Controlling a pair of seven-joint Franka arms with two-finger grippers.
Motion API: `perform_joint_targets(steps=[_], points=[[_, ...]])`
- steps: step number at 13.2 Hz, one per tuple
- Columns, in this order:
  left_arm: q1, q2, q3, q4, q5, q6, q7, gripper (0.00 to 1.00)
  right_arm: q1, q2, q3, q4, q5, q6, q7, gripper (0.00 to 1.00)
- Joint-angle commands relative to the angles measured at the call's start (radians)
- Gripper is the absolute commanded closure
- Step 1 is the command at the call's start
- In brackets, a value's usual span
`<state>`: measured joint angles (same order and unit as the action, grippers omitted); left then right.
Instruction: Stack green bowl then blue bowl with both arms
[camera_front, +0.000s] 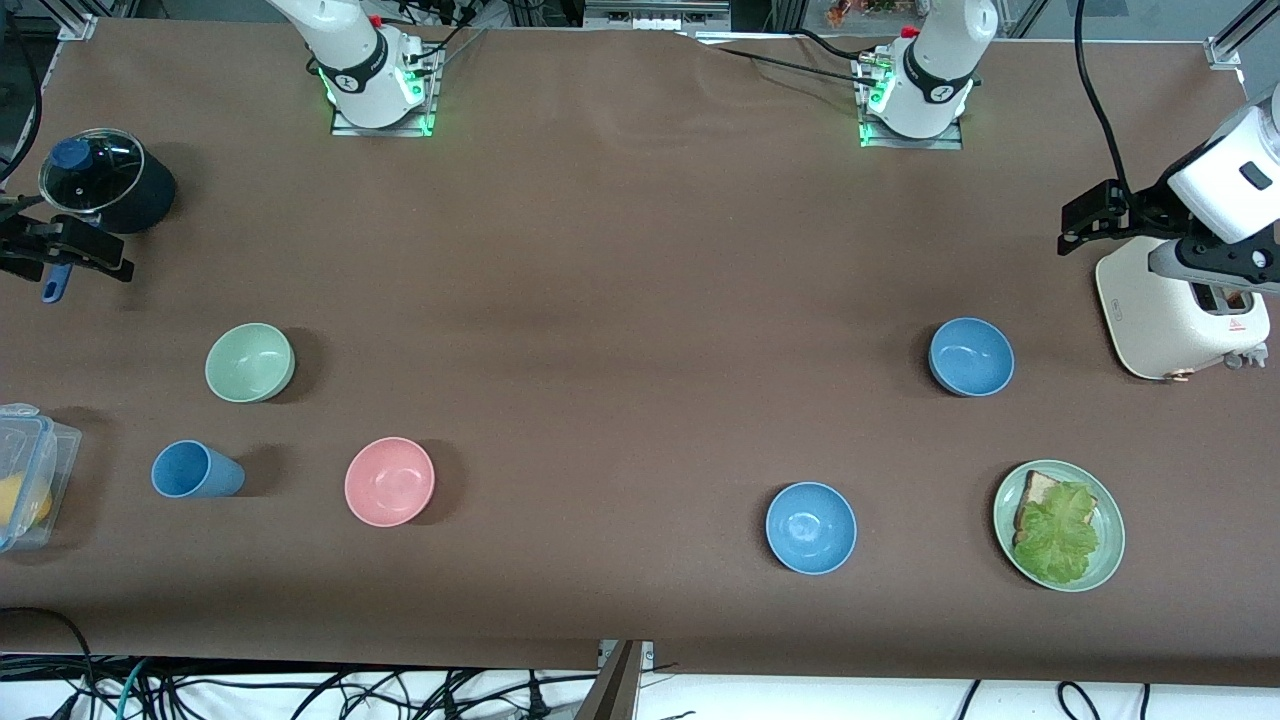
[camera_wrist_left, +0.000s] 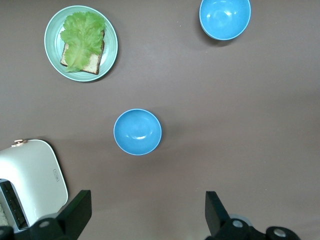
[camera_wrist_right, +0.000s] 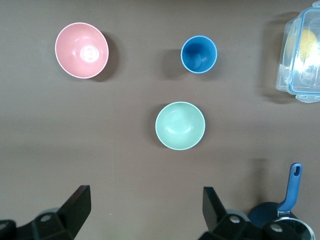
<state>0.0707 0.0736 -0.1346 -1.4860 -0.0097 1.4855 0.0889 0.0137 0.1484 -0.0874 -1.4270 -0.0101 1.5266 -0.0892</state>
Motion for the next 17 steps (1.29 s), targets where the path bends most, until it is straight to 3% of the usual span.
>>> perform_joint_targets(steps=[1, 17], points=[[-0.002, -0.005, -0.002, 0.016, -0.006, -0.022, -0.006, 0.00, -0.015, -0.010, 0.011, -0.012, -0.002, 0.012, -0.007, 0.01], [-0.003, -0.006, -0.003, 0.023, -0.007, -0.037, -0.006, 0.00, -0.017, -0.010, 0.009, -0.012, -0.001, 0.013, -0.006, 0.01]])
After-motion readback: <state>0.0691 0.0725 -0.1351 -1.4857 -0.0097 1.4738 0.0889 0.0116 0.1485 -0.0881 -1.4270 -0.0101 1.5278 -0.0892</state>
